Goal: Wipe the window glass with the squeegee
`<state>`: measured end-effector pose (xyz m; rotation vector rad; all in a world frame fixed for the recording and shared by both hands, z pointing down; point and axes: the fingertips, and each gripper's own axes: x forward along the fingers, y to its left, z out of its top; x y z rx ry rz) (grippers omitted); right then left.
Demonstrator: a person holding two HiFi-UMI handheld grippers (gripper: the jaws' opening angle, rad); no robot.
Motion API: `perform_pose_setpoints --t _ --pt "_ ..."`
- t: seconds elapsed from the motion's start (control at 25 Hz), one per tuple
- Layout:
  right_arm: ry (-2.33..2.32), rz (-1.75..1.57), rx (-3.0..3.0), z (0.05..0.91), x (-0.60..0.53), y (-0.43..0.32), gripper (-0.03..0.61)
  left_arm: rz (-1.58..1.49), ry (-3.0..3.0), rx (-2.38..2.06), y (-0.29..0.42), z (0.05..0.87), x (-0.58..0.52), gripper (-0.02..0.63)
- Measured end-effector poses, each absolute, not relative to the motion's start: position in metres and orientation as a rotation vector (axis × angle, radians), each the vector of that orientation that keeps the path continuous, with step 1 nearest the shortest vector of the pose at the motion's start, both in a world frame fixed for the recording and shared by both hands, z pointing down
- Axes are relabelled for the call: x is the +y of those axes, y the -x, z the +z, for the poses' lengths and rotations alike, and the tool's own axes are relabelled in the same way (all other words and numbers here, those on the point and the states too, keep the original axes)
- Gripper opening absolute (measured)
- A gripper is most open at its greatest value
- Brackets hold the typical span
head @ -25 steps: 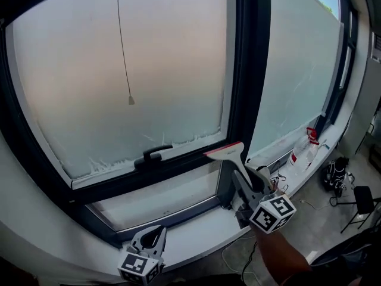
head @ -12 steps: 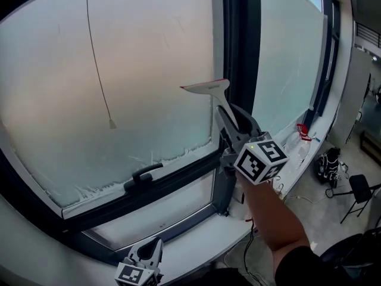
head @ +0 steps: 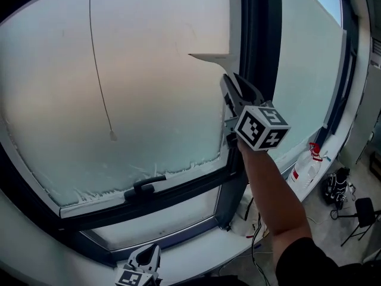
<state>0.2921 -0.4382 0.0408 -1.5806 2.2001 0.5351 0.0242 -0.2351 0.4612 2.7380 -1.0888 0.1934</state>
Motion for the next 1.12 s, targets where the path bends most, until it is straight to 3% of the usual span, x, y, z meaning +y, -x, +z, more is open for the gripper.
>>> perform_pose_setpoints --t 0.52,1.12 --pt "1.622 0.604 2.211 0.043 -0.456 -0.29 0.087 0.194 -2.644 -1.19 -0.027 0.476 -0.249 0.0" --pt "1.724 0.514 2.217 0.101 -0.448 -0.299 0.087 0.209 -2.657 -1.178 -0.033 0.475 -0.255 0.0"
